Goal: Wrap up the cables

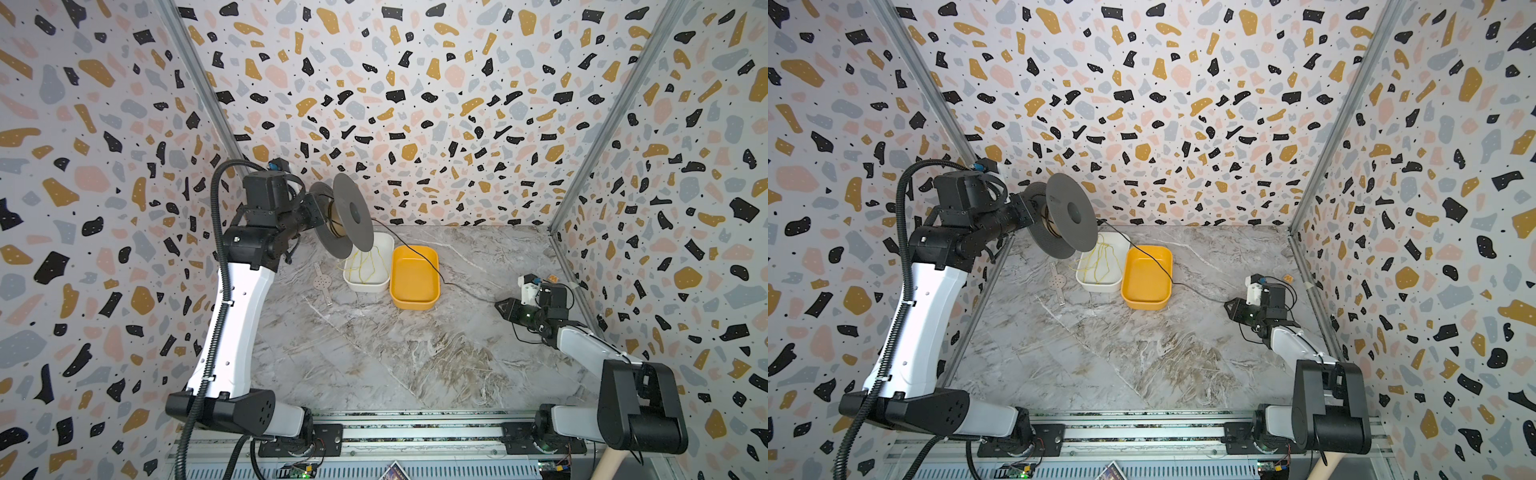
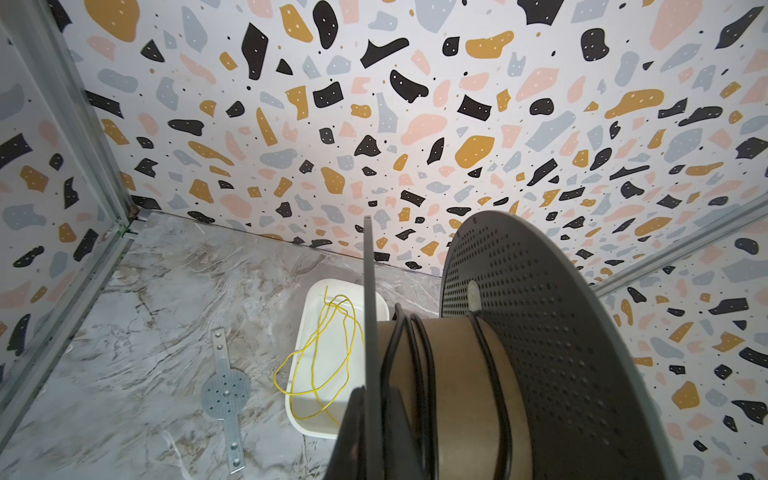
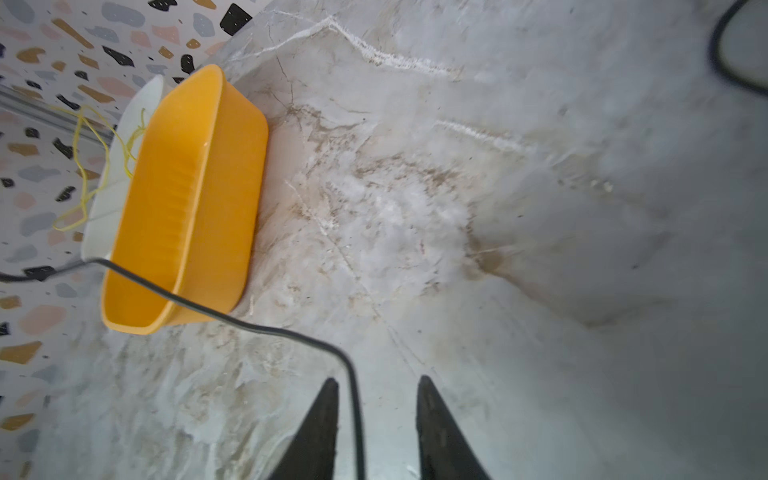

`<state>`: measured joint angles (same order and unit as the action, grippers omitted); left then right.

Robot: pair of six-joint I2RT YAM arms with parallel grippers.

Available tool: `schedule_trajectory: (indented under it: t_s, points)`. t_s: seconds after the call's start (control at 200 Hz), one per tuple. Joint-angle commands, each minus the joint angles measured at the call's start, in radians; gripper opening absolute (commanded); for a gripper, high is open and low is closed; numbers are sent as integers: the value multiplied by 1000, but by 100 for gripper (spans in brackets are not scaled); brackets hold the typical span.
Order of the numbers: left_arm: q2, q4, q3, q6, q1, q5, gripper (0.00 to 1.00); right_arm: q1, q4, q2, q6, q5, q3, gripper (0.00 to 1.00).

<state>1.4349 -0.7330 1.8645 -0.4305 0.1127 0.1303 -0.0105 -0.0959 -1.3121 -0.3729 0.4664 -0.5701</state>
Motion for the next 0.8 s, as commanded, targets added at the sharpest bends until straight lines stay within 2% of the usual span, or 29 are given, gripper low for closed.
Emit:
schedule_trajectory:
  t_s: [0.0, 0.07, 0.2, 0.375, 0.516, 0.621, 0.796]
  points:
    - [-57, 145, 10, -4, -4, 79, 0, 40, 37, 61, 38, -76, -46, 46]
    - [-75, 152, -3, -4, -4, 84, 0, 58, 48, 84, 43, -103, -59, 57]
    - [-85, 156, -8, -16, -4, 147, 0, 96, 82, 108, 63, -148, -100, 63]
    - [-115, 196, -54, -44, -2, 207, 0, 197, 23, 113, 114, -126, -129, 75]
    - [-139, 198, -76, -39, -1, 207, 0, 308, -54, 87, 155, -101, -168, 77]
    - [-146, 204, -83, -45, 0, 213, 0, 372, -127, 33, 183, -6, -197, 78]
    - [-153, 213, -92, -48, 2, 223, 0, 409, -233, -56, 145, 77, -227, 78]
